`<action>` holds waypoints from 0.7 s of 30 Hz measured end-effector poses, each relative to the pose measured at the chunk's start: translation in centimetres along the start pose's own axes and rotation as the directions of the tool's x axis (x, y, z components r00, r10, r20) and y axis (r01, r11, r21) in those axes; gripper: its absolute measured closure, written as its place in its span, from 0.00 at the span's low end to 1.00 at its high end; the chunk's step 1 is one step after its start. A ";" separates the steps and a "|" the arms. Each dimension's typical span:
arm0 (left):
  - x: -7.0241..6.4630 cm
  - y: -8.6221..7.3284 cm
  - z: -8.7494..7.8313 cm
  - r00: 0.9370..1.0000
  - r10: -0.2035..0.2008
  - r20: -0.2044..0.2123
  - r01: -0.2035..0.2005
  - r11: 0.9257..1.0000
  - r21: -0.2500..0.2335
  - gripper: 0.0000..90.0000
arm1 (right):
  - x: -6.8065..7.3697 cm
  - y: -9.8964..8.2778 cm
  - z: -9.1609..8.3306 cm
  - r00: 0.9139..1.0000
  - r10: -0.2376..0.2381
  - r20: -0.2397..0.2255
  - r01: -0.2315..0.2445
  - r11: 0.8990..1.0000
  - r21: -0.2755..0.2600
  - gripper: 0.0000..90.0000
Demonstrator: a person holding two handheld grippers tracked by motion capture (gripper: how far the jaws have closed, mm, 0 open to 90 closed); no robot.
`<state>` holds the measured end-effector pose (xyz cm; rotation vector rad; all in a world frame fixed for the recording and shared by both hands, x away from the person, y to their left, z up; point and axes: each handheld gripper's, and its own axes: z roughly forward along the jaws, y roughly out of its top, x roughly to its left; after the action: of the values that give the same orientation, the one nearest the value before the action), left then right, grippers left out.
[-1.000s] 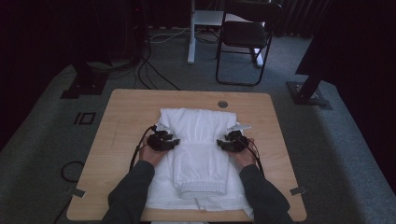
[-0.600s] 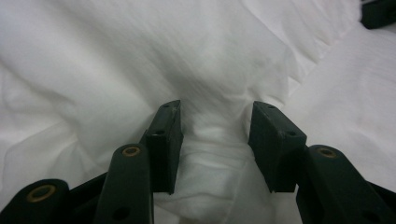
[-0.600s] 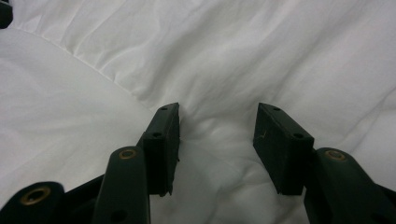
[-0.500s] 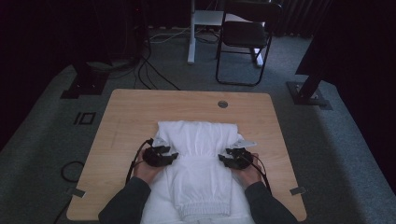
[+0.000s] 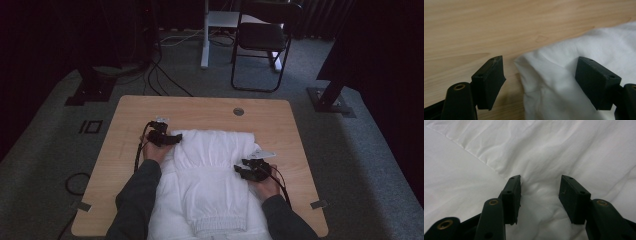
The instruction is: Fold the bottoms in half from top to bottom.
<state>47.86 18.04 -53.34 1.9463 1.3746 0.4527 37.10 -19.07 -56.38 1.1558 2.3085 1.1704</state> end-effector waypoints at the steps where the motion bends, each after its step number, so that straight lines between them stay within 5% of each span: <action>1: 0.0 -0.1 0.2 1.000 0.005 0.000 -0.005 1.000 0.004 0.27 | 0.0 0.0 0.0 1.000 0.000 0.000 0.000 1.000 0.000 0.57; 7: 0.7 -0.6 0.9 0.997 -0.022 0.070 0.020 0.999 0.034 0.32 | 0.0 0.1 0.0 1.000 0.004 -0.003 -0.004 1.000 0.007 0.57; 12: 0.4 -0.5 0.8 0.991 0.000 0.134 -0.008 0.998 0.062 0.65 | -0.5 1.3 -0.2 0.999 -0.005 -0.037 0.008 0.997 0.077 0.57; 14: 0.3 -0.5 0.8 0.990 0.008 0.138 -0.017 0.998 0.063 0.70 | -1.2 2.3 -0.9 1.000 -0.023 0.010 0.023 0.999 0.044 0.58; 18: 0.2 -0.5 0.8 0.990 0.009 0.143 -0.018 0.998 0.062 0.74 | -4.4 4.7 -1.9 0.994 0.086 0.060 -0.083 0.995 -0.045 0.52; 21: 0.2 -0.6 0.8 0.990 0.012 0.142 -0.020 0.998 0.061 0.75 | -7.0 6.1 -0.9 0.979 0.180 0.091 -0.177 0.983 -0.040 0.43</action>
<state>48.08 18.06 -54.32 2.0005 1.2974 0.2766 44.18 -22.88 -51.67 1.3995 2.1448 1.1815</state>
